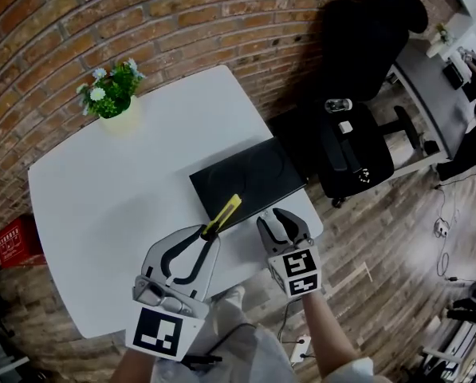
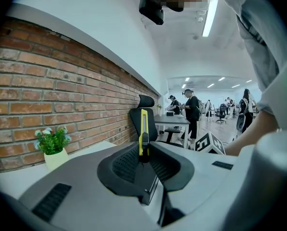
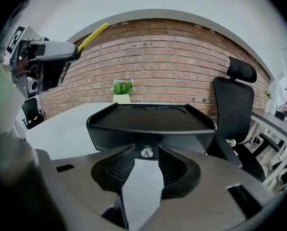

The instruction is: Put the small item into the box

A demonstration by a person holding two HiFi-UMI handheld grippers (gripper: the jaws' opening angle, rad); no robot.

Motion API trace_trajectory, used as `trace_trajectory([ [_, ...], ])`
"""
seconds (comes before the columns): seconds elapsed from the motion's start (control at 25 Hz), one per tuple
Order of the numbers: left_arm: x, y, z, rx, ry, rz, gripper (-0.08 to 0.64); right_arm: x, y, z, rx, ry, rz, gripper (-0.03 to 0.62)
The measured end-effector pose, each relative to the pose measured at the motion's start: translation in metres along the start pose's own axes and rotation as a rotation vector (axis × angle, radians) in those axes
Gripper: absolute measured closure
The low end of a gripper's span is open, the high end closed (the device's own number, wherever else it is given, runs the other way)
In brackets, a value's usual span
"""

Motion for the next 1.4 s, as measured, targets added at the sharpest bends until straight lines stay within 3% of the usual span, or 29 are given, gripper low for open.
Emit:
trace_trajectory([
  [0.16, 0.003, -0.005, 0.003, -0.007, 0.008, 0.016, 0.483, -0.010, -0.004, -0.001, -0.023, 0.007, -0.007, 0.459],
  [0.32, 0.004, -0.004, 0.001, 0.063, 0.037, 0.013, 0.485, -0.010, -0.010, -0.005, -0.054, 0.003, -0.022, 0.468],
  [0.6, 0.005, -0.003, -0.001, 0.105, 0.048, 0.012, 0.485, -0.008, -0.010, -0.005, -0.080, -0.009, -0.045, 0.497],
  [1.4, -0.008, -0.003, -0.037, 0.088, -0.076, 0.027, 0.485, 0.072, -0.068, 0.003, -0.144, -0.089, 0.009, 0.499],
])
Point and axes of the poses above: the fingertips, and each gripper's own axes: x backward along the fingers, z to its left, y out of its top, the point moved 1 cm from there along x, backward along the fingers, and after that the axes turned 3 degrees about x, right-handed, at the moved point
